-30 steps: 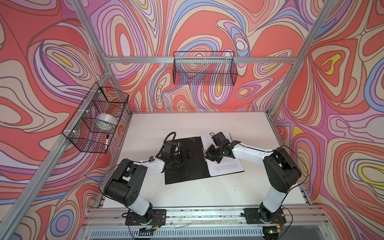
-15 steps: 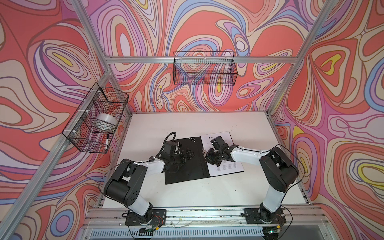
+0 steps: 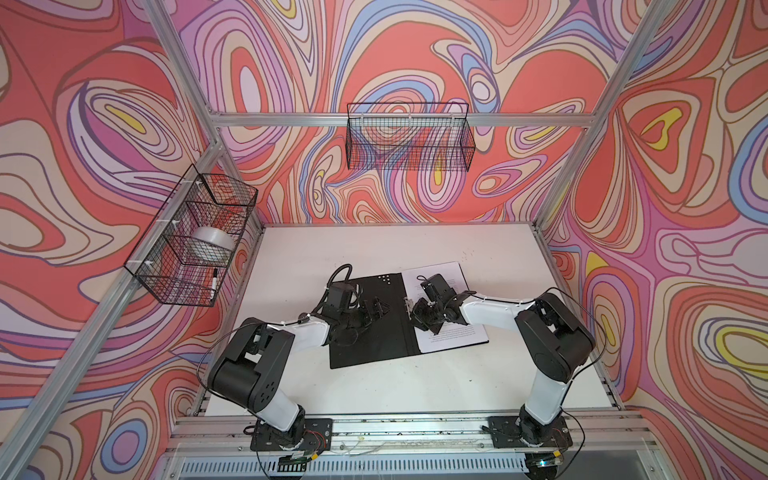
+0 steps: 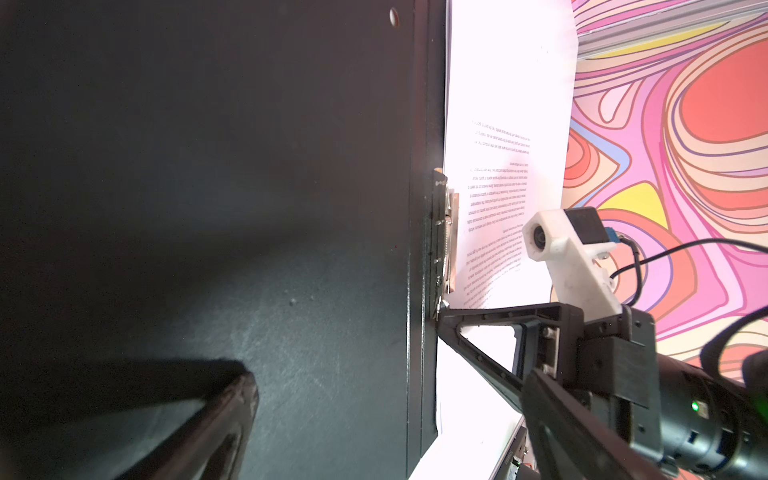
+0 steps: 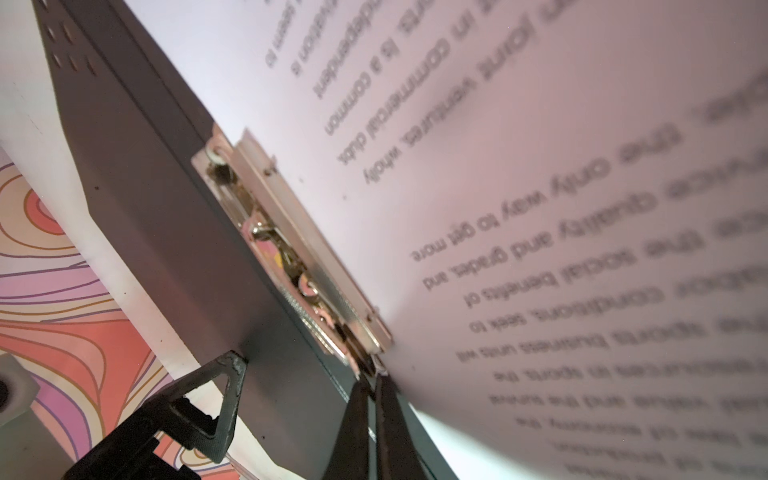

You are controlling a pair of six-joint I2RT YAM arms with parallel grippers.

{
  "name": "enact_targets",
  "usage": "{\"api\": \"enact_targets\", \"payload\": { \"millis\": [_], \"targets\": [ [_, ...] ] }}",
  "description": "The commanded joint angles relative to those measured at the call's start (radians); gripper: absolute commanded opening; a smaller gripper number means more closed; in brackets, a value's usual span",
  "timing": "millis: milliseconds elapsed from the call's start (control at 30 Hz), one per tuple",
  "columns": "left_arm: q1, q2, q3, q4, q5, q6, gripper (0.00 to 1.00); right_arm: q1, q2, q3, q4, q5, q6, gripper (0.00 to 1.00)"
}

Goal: Put the files into the folder

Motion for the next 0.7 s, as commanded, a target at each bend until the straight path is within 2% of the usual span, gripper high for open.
{"api": "enact_targets", "payload": {
  "millis": [0, 267, 300, 400, 667],
  "targets": [
    [0.011, 0.073, -0.059, -0.202, -0.076, -0.003, 1.0, 0.007, 0.095, -0.06, -0.14, 0.086, -0.01, 0.0],
    [0.01, 0.07, -0.04, -0.204, -0.045, 0.004, 1.0, 0.021, 0.042, -0.021, -0.107, 0.045, -0.066, 0.0],
    [0.011, 0.07, -0.037, -0.202, -0.039, 0.003, 1.0, 0.02, 0.043, -0.016, -0.109, 0.045, -0.077, 0.02],
    [0.009, 0.09, -0.032, -0.187, -0.019, -0.003, 1.0, 0.02, 0.049, 0.007, -0.083, 0.021, -0.129, 0.19],
    [0.01, 0.065, 0.013, -0.244, -0.016, 0.008, 1.0, 0.026, -0.013, 0.07, -0.042, -0.026, -0.271, 0.46]
  ]
}}
